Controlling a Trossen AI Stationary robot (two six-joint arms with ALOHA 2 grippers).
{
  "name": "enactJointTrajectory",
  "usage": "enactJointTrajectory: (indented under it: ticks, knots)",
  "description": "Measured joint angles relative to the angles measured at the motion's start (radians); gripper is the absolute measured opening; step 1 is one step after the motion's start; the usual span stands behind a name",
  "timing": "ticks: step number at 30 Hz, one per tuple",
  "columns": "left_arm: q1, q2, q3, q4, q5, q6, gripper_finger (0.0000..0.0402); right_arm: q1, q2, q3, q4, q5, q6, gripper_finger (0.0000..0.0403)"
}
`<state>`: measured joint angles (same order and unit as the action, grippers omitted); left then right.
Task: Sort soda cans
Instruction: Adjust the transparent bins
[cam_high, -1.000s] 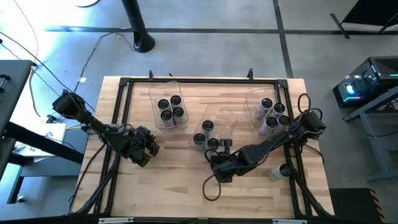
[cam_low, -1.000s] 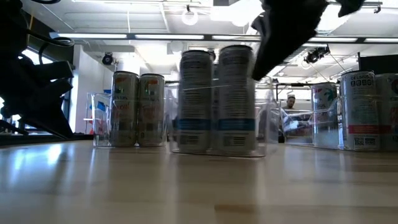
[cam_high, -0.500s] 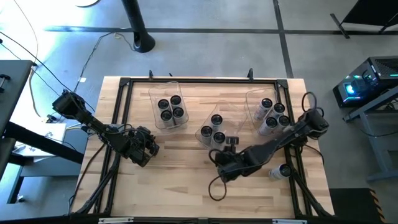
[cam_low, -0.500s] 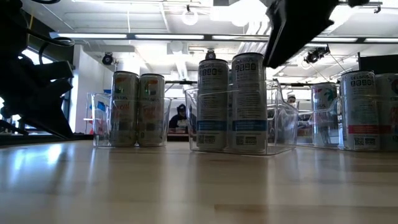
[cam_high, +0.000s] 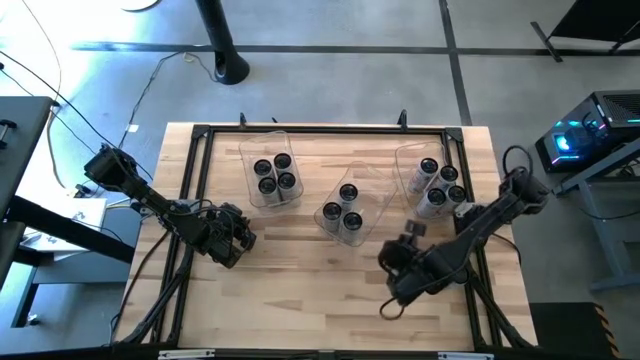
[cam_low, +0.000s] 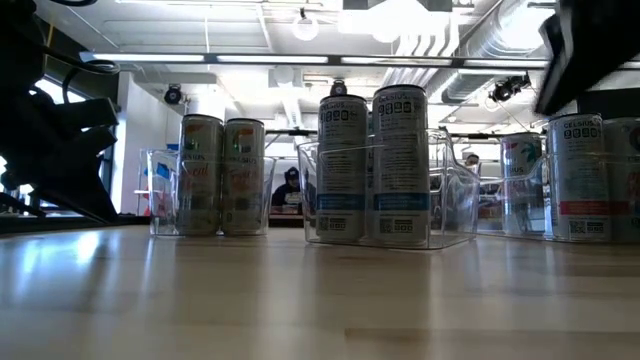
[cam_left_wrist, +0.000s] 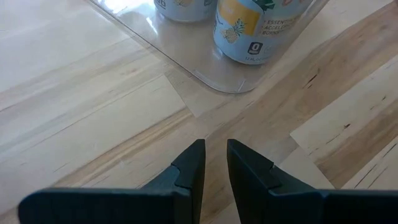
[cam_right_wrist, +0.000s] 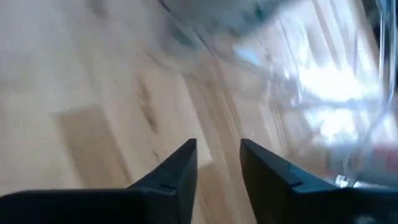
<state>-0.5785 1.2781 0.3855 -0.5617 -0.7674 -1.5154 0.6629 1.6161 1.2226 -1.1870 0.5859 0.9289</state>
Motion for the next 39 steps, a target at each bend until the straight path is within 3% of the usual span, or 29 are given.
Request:
enactJointTrajectory:
  ticks: [7, 11, 20, 31, 39]
  knots:
    - [0.0, 0.0, 0.0, 0.003, -0.005, 0.017, 0.0062, -0.061, -0.038, -0.315, 0.235, 0.001, 0.199, 0.0044]
    - [0.018, 0.0, 0.0, -0.006, -0.005, -0.016, 0.0062, -0.15, -0.038, -0.429, 0.434, 0.001, 0.15, 0.0006]
    - [0.127, -0.002, 0.0, -0.176, 0.004, -0.121, 0.0062, -0.352, -0.039, -0.506, 0.649, 0.036, -0.046, 0.0001]
    - [0.332, -0.003, 0.0, -0.137, -0.011, 0.142, 0.0004, -0.526, -0.039, -0.507, 0.882, 0.005, -0.383, 0.0]
    - [0.522, -0.003, 0.0, 0.041, -0.031, 0.517, 0.0001, -0.652, -0.039, -0.506, 1.039, -0.04, -0.59, 0.0]
